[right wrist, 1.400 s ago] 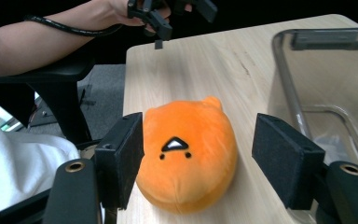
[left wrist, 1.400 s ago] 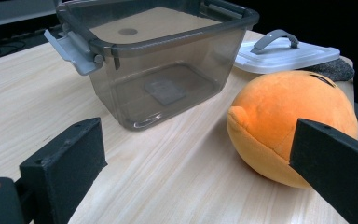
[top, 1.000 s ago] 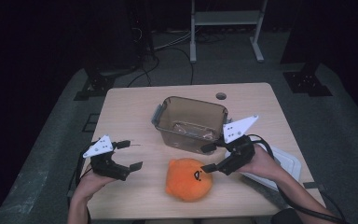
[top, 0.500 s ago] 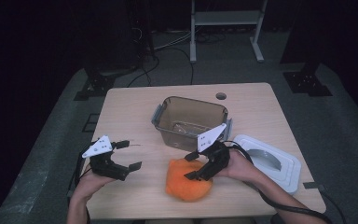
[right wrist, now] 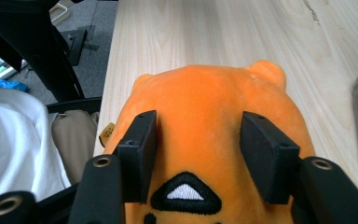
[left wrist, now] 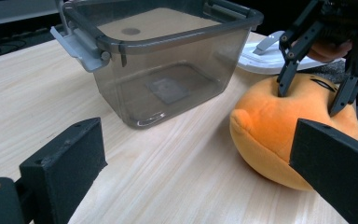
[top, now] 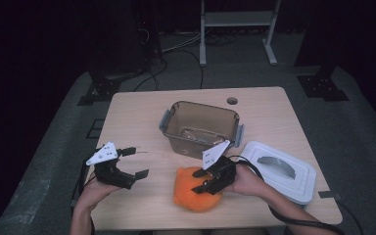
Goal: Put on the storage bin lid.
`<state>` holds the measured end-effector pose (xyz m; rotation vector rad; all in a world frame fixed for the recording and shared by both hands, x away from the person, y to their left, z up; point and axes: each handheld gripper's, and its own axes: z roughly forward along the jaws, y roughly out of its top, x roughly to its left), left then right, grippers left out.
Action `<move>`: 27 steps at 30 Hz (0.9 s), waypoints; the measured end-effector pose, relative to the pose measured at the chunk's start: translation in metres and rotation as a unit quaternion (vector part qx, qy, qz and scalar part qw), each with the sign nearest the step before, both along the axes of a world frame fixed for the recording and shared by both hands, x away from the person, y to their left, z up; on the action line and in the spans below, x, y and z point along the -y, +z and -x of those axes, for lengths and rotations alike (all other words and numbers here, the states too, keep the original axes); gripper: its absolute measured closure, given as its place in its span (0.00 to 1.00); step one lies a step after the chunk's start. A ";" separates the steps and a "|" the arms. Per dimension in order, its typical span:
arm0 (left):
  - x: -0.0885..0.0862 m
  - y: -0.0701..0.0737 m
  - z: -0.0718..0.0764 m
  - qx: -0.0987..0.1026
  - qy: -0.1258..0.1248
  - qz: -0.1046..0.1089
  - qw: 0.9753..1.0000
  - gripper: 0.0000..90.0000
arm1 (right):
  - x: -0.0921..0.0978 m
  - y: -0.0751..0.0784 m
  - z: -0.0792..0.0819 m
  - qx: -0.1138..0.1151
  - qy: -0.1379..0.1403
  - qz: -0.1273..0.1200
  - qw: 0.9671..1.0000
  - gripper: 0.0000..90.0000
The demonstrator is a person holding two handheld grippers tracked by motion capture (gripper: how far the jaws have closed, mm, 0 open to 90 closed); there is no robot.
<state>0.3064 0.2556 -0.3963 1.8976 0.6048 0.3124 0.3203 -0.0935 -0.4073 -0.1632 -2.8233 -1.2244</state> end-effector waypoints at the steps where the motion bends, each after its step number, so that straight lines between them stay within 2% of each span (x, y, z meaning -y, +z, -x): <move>1: 0.000 0.000 0.000 0.001 0.000 0.000 1.000 0.03 | 0.000 -0.001 0.001 0.000 0.000 -0.001 1.000 0.53; 6: 0.000 0.001 0.001 0.003 0.000 0.001 1.000 0.03 | 0.000 -0.008 0.002 -0.009 -0.003 -0.007 1.000 0.63; 14: 0.000 0.000 -0.001 0.000 0.000 -0.001 1.000 0.03 | -0.002 -0.009 0.006 0.000 -0.001 -0.005 1.000 0.78; 19: -0.001 0.000 -0.001 0.000 0.002 0.001 1.000 0.03 | -0.001 -0.003 0.007 -0.004 -0.003 -0.011 1.000 0.84; 21: -0.001 0.000 -0.001 0.000 0.002 0.000 1.000 0.03 | 0.000 0.001 0.007 -0.013 -0.003 -0.016 1.000 0.85; 27: -0.003 0.000 -0.001 0.001 0.004 0.003 1.000 0.03 | -0.002 0.009 0.007 -0.017 -0.001 -0.010 1.000 0.87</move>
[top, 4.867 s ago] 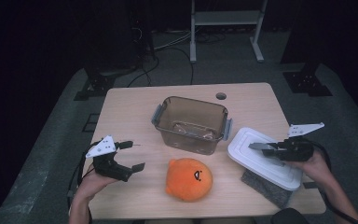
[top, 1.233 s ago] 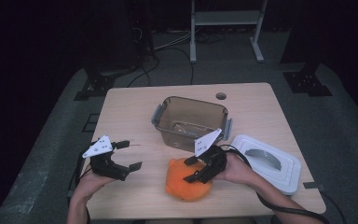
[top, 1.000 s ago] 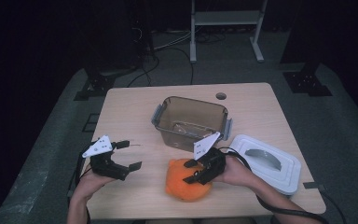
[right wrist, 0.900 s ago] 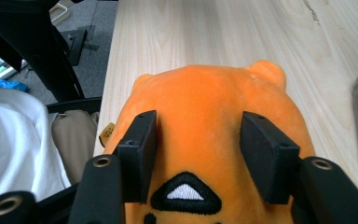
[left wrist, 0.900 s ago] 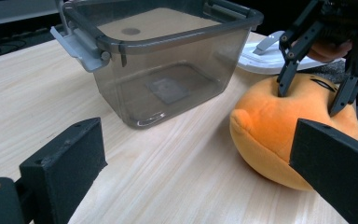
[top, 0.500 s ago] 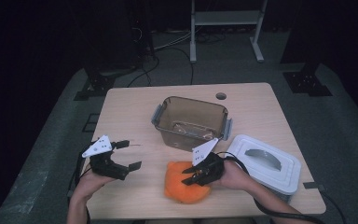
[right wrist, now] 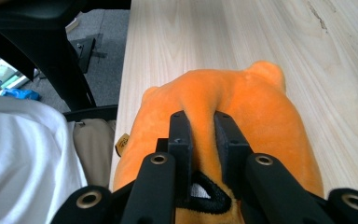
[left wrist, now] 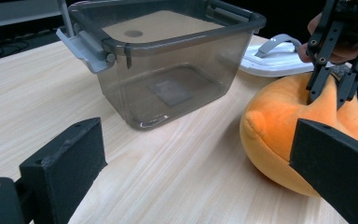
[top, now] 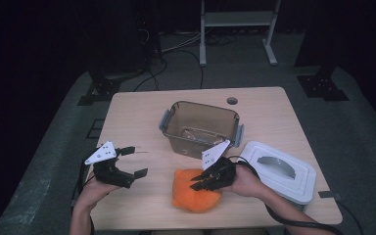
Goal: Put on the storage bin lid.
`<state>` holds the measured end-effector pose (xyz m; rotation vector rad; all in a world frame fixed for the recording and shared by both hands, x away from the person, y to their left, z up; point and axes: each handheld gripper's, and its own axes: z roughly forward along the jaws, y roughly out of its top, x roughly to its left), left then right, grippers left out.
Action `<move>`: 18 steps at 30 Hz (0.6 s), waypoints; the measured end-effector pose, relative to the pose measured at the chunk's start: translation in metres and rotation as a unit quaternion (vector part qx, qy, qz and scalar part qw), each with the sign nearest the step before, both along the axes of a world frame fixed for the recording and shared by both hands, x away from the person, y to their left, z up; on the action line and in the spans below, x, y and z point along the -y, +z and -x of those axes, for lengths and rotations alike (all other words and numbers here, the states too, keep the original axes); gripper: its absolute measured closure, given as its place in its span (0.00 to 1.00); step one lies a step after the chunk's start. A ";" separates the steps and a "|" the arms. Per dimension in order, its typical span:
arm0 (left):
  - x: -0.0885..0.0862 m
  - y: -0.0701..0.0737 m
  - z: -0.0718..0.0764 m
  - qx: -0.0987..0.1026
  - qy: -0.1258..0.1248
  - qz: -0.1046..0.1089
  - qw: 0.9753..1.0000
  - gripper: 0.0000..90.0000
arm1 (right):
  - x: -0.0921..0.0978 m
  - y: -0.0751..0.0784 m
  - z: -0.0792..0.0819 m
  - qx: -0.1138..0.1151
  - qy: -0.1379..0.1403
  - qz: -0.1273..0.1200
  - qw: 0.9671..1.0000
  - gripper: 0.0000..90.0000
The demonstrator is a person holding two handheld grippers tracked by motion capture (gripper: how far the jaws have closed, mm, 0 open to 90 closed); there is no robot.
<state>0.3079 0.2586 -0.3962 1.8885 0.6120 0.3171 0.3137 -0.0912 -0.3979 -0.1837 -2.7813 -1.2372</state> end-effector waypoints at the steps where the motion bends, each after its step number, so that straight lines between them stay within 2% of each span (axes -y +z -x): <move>1: 0.000 0.000 0.000 -0.001 0.001 0.000 1.000 0.03 | 0.000 0.001 0.000 -0.002 0.000 0.001 1.000 0.87; 7: -0.002 0.000 0.001 0.002 0.003 0.000 1.000 0.03 | -0.004 0.006 0.002 -0.013 0.004 -0.001 1.000 0.87; 10: -0.003 0.000 0.001 0.002 0.004 0.002 1.000 0.03 | -0.002 0.012 0.002 -0.016 0.003 -0.009 1.000 0.87; 18: -0.005 -0.001 0.002 0.000 0.008 0.004 1.000 0.03 | 0.011 0.046 0.002 -0.011 -0.015 -0.039 0.999 0.87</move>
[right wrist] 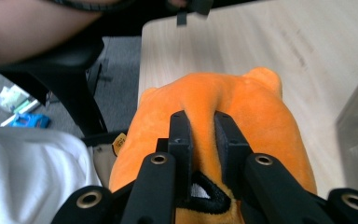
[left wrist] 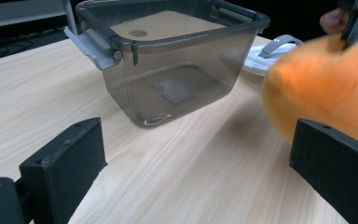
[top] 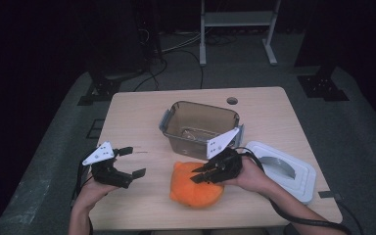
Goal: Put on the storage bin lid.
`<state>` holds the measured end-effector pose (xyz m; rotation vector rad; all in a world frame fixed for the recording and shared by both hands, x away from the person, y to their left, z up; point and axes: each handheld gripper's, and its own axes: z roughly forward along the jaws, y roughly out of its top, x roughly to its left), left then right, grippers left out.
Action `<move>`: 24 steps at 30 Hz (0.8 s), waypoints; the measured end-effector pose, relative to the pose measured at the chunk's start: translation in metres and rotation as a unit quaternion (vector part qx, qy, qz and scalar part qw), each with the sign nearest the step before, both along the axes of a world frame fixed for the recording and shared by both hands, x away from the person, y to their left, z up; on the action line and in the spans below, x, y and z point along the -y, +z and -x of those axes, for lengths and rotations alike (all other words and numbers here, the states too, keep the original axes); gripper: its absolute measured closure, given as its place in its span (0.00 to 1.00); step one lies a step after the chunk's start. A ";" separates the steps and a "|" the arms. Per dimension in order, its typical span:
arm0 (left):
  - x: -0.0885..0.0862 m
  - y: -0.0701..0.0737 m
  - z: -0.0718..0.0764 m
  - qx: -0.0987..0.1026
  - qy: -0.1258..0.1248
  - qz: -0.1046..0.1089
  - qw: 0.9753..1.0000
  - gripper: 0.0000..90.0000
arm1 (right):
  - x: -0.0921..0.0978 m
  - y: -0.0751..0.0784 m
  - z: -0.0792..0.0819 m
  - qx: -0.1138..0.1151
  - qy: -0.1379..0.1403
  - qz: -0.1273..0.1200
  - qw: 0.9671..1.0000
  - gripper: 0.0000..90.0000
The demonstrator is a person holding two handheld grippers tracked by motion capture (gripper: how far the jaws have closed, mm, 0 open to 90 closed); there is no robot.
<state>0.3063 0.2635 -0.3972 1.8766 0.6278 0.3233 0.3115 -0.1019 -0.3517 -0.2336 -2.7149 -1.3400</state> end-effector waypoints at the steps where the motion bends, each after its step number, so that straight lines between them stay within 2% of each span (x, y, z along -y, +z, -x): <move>1: 0.000 0.000 0.000 0.001 0.000 0.000 1.000 0.03 | 0.002 0.005 0.000 0.001 -0.003 -0.004 1.000 0.87; 10: -0.001 0.000 0.000 0.000 -0.001 -0.003 1.000 0.03 | 0.012 0.056 -0.006 0.033 -0.020 -0.033 0.999 0.87; 13: -0.001 0.000 0.001 -0.001 0.000 -0.003 1.000 0.03 | 0.014 0.068 -0.009 0.039 -0.025 -0.037 0.998 0.87; 17: -0.002 0.000 0.001 -0.001 0.001 -0.001 1.000 0.03 | 0.015 0.078 -0.014 0.045 -0.032 -0.038 0.998 0.87; 24: 0.000 -0.001 0.001 -0.002 -0.001 -0.001 1.000 0.03 | 0.017 0.088 -0.024 0.046 -0.045 -0.034 0.997 0.87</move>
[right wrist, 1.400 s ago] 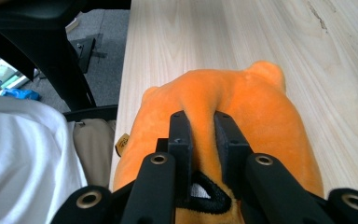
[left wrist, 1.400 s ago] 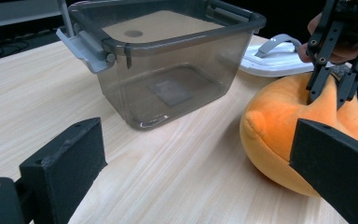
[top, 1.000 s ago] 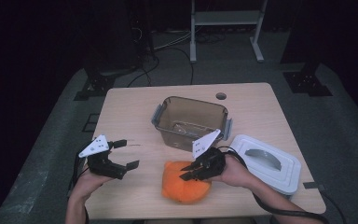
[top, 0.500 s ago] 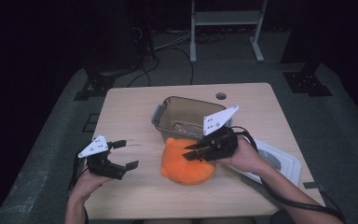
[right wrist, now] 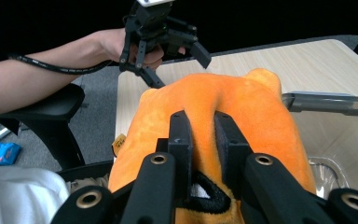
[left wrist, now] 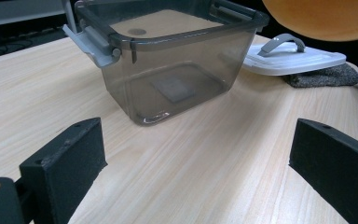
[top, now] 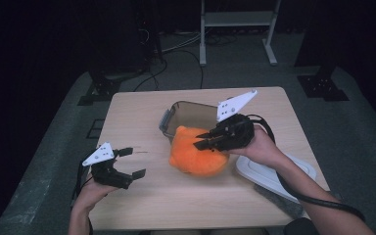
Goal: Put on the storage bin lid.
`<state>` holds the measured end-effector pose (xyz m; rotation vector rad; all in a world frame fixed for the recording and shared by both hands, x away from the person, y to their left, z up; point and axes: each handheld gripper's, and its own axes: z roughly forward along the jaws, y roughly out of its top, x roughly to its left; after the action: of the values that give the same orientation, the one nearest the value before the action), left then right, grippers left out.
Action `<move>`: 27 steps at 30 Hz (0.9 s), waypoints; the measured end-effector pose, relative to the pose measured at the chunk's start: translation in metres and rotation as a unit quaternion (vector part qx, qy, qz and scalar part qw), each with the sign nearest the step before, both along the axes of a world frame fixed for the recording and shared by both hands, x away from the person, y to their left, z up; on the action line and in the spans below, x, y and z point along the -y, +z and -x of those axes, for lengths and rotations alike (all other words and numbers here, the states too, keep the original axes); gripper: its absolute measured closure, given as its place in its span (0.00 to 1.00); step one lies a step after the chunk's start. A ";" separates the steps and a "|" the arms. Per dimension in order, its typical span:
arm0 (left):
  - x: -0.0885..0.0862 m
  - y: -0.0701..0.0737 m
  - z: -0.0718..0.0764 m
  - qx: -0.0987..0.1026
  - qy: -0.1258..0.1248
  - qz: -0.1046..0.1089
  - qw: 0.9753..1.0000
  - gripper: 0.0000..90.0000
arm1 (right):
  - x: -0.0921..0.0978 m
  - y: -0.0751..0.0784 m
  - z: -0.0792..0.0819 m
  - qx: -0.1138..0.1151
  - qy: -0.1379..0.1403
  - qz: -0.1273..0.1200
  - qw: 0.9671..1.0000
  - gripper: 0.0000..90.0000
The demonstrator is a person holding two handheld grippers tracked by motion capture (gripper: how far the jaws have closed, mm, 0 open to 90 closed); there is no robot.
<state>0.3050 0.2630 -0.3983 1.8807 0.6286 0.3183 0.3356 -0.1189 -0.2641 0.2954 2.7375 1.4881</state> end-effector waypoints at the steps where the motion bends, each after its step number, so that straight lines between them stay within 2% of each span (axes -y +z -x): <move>1: 0.000 0.000 0.000 0.000 0.000 0.001 1.000 0.03 | 0.000 0.001 -0.001 0.000 -0.001 0.000 1.000 0.87; 16: 0.006 -0.003 -0.001 -0.006 -0.007 -0.007 1.000 0.03 | 0.005 0.013 -0.024 0.003 -0.027 0.003 1.000 0.87; 27: 0.006 -0.003 -0.001 -0.004 -0.008 -0.006 1.000 0.03 | 0.007 0.017 -0.050 0.000 -0.057 0.008 0.998 0.87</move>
<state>0.3061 0.2573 -0.4013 1.8988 0.6179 0.3059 0.3857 -0.1263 -0.2475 0.4432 2.6803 1.4375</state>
